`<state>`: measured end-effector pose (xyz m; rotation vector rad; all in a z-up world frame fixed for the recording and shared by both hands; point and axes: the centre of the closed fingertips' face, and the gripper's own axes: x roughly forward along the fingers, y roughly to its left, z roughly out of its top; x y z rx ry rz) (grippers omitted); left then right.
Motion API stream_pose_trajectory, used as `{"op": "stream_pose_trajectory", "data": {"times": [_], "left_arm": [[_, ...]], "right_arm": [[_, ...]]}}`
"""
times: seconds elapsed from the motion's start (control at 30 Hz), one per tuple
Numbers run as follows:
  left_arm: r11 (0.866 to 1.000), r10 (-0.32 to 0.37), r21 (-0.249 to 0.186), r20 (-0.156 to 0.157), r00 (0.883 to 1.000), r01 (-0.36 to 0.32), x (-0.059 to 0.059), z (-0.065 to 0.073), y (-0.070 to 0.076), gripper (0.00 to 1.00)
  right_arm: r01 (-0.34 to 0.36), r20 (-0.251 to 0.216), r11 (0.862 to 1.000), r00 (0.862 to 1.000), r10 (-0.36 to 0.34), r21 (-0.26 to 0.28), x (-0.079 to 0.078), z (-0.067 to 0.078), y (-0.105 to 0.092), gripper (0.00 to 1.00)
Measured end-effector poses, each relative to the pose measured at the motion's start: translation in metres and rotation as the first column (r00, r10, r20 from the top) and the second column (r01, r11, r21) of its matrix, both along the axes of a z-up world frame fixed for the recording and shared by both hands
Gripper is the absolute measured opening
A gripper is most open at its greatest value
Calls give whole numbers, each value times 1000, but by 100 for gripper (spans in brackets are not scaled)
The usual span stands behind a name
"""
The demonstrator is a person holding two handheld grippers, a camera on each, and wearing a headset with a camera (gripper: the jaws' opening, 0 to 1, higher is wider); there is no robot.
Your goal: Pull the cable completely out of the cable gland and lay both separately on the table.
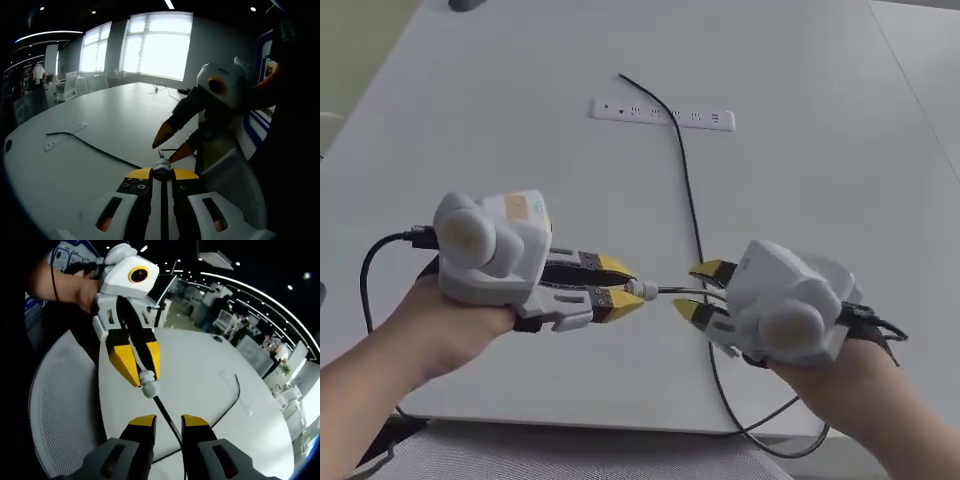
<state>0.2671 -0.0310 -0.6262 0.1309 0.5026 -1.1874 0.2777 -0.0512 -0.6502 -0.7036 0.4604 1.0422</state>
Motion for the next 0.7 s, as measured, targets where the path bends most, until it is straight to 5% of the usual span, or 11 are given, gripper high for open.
{"op": "stream_pose_trajectory", "data": {"times": [0.1,0.7], "left_arm": [[1000,0,3,1,1000,0,0,0,-1,15],[1000,-5,6,0,1000,5,0,-2,-5,15]], "right_arm": [[-55,32,997,998,56,-51,-3,-4,4,11],[-59,52,998,997,61,-29,-2,0,6,1]]}}
